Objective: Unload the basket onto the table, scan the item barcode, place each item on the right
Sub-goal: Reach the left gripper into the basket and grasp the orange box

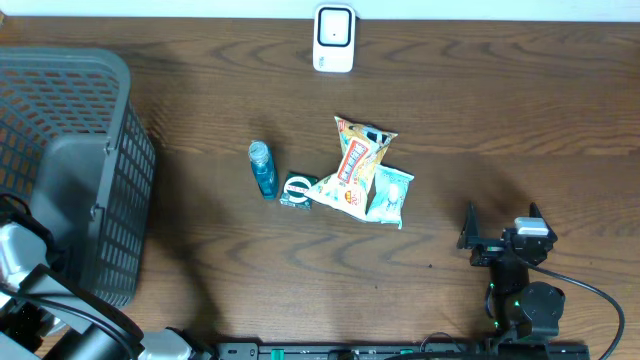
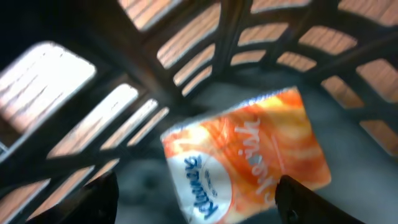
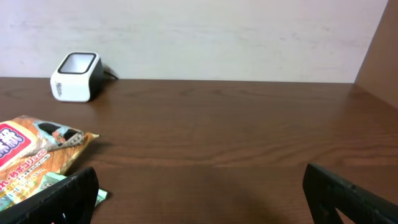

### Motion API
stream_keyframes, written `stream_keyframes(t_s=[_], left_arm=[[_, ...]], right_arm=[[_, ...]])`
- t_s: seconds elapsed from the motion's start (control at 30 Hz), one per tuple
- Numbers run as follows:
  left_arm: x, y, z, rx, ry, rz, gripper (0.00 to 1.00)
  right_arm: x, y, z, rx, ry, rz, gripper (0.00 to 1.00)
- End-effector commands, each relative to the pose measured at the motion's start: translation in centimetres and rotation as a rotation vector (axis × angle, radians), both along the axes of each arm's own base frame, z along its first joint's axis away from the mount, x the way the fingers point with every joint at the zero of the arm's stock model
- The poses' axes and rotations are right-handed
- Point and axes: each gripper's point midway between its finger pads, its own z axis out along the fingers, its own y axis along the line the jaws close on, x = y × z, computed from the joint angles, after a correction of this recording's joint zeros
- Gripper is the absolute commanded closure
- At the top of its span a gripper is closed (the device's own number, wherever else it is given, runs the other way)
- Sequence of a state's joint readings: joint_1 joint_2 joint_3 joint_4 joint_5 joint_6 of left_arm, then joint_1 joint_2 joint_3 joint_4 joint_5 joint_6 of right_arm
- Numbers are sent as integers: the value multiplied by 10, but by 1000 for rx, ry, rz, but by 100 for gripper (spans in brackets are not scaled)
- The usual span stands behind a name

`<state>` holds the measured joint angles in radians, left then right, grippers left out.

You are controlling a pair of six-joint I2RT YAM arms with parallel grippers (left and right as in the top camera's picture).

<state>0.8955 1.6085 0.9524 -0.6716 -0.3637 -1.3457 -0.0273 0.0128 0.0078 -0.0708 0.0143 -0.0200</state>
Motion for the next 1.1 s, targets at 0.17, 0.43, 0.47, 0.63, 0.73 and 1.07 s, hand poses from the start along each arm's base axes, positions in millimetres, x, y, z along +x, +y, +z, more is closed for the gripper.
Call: stream_keyframes(t_s=[0.17,0.43,0.47,0.63,0.73,1.07], left_arm=[[-16,-17,-46,-103,75,25,42],[-15,-20,-57,-145,92,-17,93],[-12,-20,-57,-155,84,-39,93],[24,-17,-59,-216,-40,-245,93],[53,-15,-52,-232,-142,-378,93],[112,-13,11,-103,-267,-676,93]], right_arm=[[0,4,0,-14,-1,21,1],[0,4,0,-14,-1,21,1],[0,4,0,-14,-1,21,1],[0,4,0,-14,-1,21,1],[0,4,0,-14,-1,21,1],[0,4,0,-14,-1,21,1]])
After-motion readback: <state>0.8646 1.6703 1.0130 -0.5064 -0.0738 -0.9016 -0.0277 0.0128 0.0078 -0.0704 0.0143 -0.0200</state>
